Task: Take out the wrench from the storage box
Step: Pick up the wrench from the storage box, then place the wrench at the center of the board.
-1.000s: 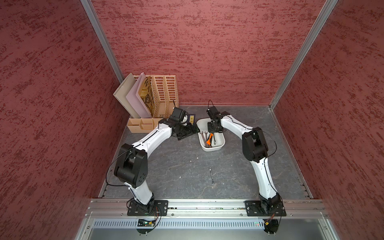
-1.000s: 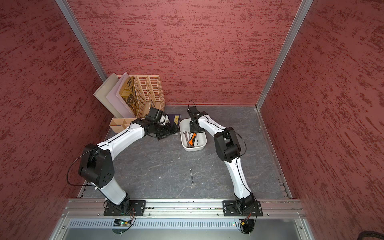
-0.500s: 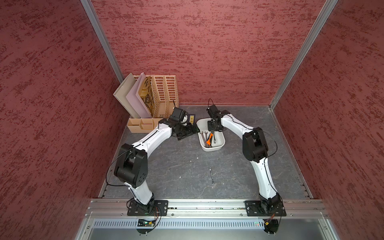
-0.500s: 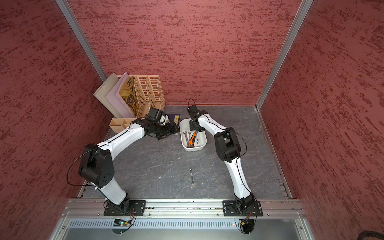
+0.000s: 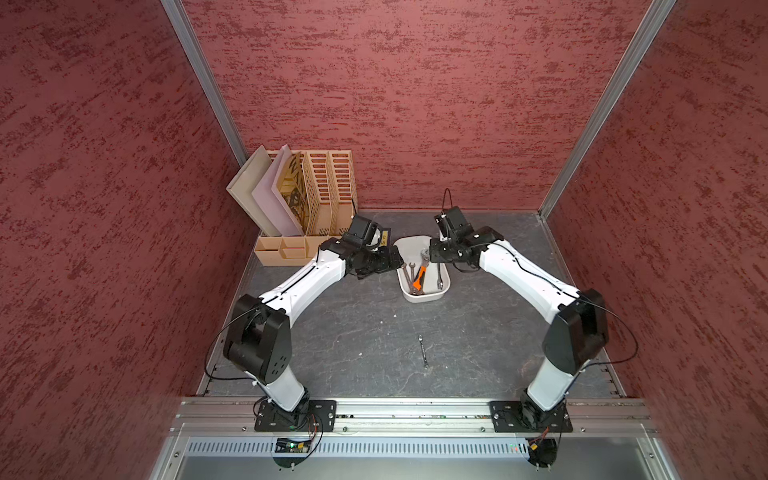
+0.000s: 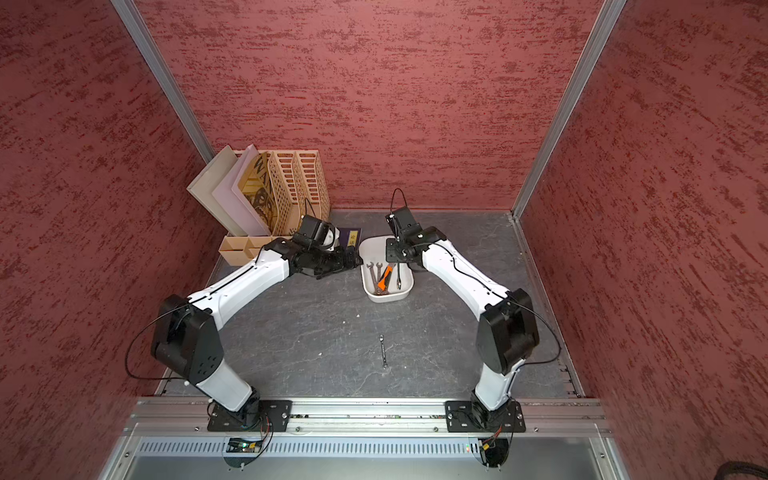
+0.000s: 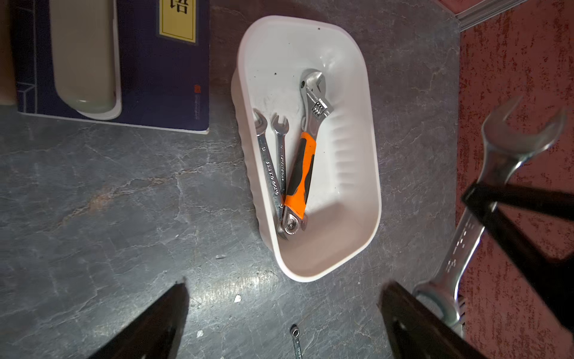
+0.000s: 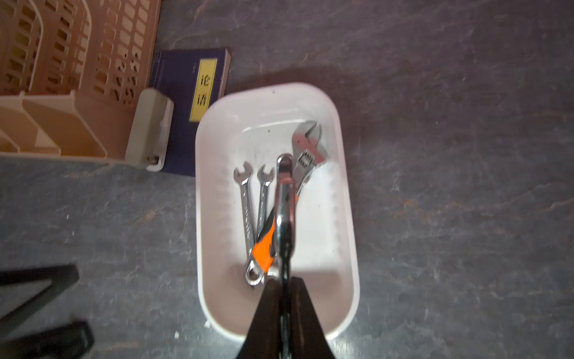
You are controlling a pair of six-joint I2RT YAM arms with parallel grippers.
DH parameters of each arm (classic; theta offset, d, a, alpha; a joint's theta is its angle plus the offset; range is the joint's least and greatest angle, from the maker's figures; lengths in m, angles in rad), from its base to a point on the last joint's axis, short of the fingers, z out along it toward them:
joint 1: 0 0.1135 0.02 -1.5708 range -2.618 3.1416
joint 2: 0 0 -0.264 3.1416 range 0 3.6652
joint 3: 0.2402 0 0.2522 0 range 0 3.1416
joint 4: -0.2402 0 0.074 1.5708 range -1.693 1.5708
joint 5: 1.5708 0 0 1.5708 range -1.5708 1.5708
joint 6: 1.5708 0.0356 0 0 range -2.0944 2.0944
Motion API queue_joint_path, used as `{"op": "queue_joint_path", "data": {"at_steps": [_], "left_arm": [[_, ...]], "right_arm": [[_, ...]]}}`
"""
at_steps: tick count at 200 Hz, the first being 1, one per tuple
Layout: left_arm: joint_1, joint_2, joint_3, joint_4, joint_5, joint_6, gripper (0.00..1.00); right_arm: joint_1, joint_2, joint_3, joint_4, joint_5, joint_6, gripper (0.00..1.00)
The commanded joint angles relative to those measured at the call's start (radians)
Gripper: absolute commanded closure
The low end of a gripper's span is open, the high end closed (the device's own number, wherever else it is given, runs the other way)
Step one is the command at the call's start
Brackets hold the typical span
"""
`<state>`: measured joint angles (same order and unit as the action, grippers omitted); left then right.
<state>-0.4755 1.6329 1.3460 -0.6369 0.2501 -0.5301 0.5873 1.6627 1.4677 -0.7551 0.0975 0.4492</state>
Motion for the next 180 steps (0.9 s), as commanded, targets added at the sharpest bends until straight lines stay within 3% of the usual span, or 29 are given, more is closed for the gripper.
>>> {"op": "queue_joint_path", "data": {"at_steps": [1,34,77,180], "left_arm": [[-0.021,-0.046,-0.005,-0.015,-0.052,0.028,0.00],[-0.036,-0.069,-0.012,-0.023,-0.071,0.037,0.00],[-0.037,-0.090,-0.042,-0.001,-0.083,0.032,0.00],[-0.037,-0.077,-0.061,0.032,-0.060,0.033,0.00]], "right_arm": [[0.074,-0.123,-0.169,0.059,-0.024,0.082,1.00],[0.199,-0.260,-0.415,0.130,-0.062,0.201,1.00],[0.283,-0.257,-0.628,0.318,-0.126,0.314,1.00],[0.287,-0.115,-0.709,0.418,-0.125,0.284,1.00]]}}
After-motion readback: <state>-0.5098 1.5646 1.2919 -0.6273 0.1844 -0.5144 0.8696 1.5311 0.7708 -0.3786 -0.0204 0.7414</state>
